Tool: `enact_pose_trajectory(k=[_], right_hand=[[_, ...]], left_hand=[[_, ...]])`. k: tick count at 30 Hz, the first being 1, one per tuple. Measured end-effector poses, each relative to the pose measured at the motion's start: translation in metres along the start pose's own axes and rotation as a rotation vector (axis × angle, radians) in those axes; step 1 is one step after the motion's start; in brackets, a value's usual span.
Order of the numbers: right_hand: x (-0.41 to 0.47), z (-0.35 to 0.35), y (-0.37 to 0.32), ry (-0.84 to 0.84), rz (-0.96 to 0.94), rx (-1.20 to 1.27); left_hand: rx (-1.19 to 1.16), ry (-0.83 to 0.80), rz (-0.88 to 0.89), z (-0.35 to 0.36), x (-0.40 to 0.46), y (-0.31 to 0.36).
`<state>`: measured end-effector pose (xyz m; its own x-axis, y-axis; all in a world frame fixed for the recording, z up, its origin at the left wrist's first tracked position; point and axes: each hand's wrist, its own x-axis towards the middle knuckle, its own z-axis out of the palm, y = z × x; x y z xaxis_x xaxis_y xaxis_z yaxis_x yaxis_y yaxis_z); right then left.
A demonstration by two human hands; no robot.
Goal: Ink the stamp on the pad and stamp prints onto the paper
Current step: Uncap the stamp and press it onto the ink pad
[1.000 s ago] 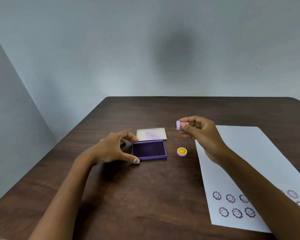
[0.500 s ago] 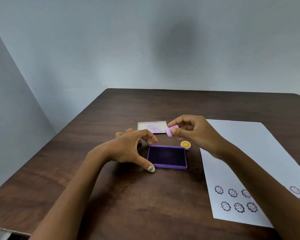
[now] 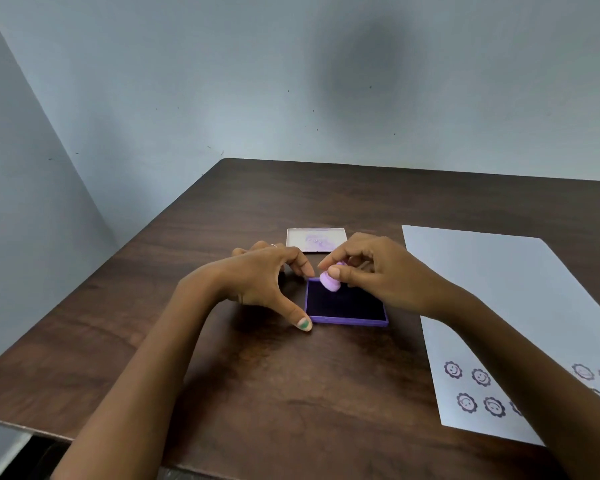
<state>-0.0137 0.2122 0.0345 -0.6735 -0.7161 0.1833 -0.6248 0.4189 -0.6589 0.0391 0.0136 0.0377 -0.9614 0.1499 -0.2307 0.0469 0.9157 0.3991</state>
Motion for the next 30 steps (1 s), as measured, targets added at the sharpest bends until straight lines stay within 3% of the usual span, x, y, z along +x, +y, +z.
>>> enact_pose_trajectory(k=[30], right_hand=[[0.001, 0.02, -0.017, 0.157, -0.094, -0.127]], left_hand=[[0.009, -0.018, -0.006, -0.001, -0.003, 0.002]])
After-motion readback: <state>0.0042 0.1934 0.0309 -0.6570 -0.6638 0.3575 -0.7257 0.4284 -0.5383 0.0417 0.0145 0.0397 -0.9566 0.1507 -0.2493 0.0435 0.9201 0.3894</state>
